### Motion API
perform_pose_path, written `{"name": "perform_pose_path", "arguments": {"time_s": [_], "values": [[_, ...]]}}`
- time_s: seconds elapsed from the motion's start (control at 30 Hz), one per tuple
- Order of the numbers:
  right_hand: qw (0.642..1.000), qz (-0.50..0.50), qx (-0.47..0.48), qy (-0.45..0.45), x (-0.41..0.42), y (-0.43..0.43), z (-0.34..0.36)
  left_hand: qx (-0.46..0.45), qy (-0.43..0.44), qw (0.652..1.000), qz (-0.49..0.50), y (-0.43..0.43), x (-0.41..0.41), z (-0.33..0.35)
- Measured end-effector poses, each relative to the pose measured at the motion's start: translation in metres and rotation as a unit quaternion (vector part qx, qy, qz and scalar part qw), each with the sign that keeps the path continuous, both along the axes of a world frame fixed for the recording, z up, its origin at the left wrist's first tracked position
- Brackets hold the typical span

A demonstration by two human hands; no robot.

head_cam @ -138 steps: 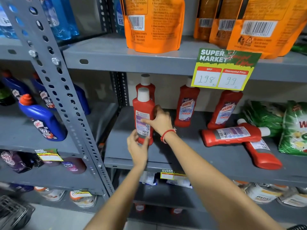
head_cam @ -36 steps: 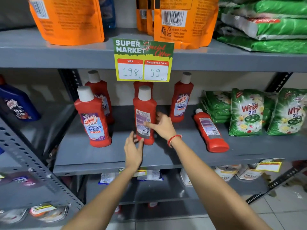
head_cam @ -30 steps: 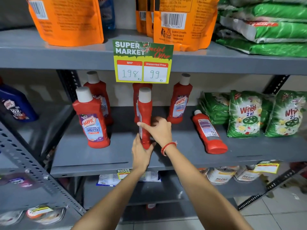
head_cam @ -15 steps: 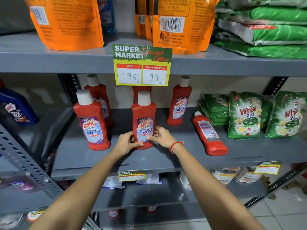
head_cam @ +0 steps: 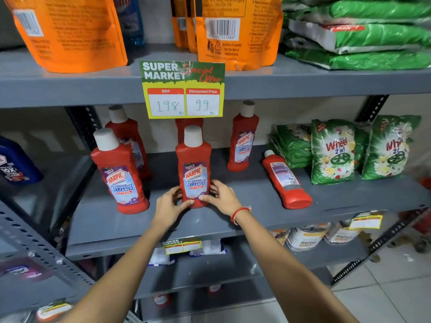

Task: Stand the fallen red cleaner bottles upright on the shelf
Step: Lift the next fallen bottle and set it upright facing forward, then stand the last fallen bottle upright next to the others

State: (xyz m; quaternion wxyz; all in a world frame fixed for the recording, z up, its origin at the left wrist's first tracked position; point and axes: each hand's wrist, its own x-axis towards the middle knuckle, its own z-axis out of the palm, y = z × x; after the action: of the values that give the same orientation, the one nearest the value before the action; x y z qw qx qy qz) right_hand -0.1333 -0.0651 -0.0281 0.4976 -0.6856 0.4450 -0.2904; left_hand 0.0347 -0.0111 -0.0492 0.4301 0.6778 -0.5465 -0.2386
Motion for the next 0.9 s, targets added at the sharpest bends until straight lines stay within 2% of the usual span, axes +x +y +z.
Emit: {"name": "perform_pose_path", "arguments": {"time_s": [0.07, 0.13, 0.3, 0.4, 0.5, 0.57, 0.63, 0.7, 0.9], "values": [[0.999, -0.045, -0.002, -0.001, -0.011, 0.002, -0.002, -0.064, 0.028, 0.993, 0.100, 0.020, -0.012, -0.005], [0.994, -0.100, -0.042, 0.004, -0.030, 0.001, 0.000, -0.100, 0.056, 0.987, 0.117, 0.035, -0.032, -0.008], [0.956, -0.247, -0.151, 0.049, -0.093, -0.022, 0.014, -0.079, 0.047, 0.996, -0.007, 0.014, -0.085, -0.002], [0.915, -0.329, -0.154, 0.174, -0.137, -0.042, 0.015, -0.060, 0.007, 0.996, -0.059, -0.023, -0.119, 0.007], [0.890, -0.330, -0.077, 0.306, -0.167, -0.050, 0.011, -0.010, -0.004, 0.996, -0.094, -0.062, -0.152, 0.015], [0.890, -0.302, -0.019, 0.341, -0.174, -0.052, 0.005, 0.037, 0.007, 0.993, -0.113, -0.083, -0.170, 0.014], [0.889, -0.293, 0.001, 0.351, -0.175, -0.056, -0.002, 0.067, 0.001, 0.988, -0.136, -0.098, -0.187, 0.010], [0.881, -0.309, -0.021, 0.357, -0.176, -0.058, -0.011, 0.073, 0.016, 0.988, -0.134, -0.109, -0.199, 0.006], [0.866, -0.379, -0.070, 0.318, -0.173, -0.048, -0.025, 0.080, 0.178, 0.980, -0.048, -0.129, -0.215, 0.004]]}}
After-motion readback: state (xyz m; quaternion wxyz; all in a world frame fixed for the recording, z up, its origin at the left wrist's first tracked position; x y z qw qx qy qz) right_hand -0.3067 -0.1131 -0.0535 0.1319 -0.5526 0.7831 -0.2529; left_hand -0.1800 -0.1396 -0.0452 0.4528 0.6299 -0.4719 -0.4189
